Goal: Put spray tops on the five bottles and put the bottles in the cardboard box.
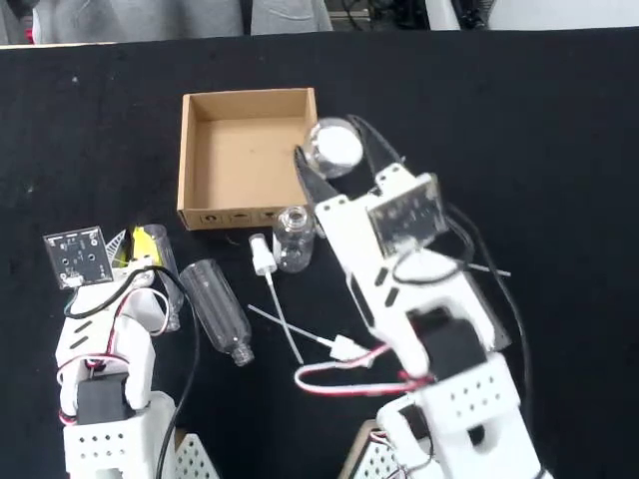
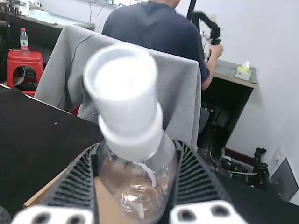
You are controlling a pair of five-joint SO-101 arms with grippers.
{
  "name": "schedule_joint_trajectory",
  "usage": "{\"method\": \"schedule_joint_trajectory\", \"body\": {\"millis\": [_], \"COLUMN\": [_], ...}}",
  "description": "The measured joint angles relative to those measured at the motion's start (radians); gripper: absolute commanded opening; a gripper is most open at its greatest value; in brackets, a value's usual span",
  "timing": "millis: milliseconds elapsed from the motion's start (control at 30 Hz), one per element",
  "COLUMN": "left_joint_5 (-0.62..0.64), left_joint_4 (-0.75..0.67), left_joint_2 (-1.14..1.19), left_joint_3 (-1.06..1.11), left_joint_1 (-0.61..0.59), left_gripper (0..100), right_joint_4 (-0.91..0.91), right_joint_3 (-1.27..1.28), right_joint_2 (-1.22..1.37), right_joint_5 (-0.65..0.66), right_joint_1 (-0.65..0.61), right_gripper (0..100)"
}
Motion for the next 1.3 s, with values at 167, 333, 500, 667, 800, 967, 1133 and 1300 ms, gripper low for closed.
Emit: {"method": "schedule_joint_trajectory", "body": {"millis": [167,333,500,667,800,967,1133,1300], "left_joint_5": [0.0,0.0,0.0,0.0,0.0,0.0,0.0,0.0], "left_joint_4": [0.0,0.0,0.0,0.0,0.0,0.0,0.0,0.0], "left_joint_2": [0.0,0.0,0.0,0.0,0.0,0.0,0.0,0.0], "left_joint_3": [0.0,0.0,0.0,0.0,0.0,0.0,0.0,0.0], "left_joint_1": [0.0,0.0,0.0,0.0,0.0,0.0,0.0,0.0], "left_gripper": [5,5,5,5,5,5,5,5], "right_joint_4": [-0.041,-0.055,-0.055,-0.055,-0.055,-0.055,-0.055,-0.055], "right_joint_3": [-0.089,-0.187,-0.256,-0.338,-0.408,-0.506,-0.623,-0.738], "right_joint_2": [0.184,0.364,0.505,0.623,0.726,0.87,1.013,1.152], "right_joint_5": [-0.052,-0.075,-0.08,-0.08,-0.08,-0.08,-0.08,-0.08], "right_joint_1": [0.0,0.0,0.0,-0.003,-0.046,-0.08,-0.08,-0.08], "right_gripper": [1.8,1.8,1.8,1.8,1.8,1.8,1.8,1.8]}}
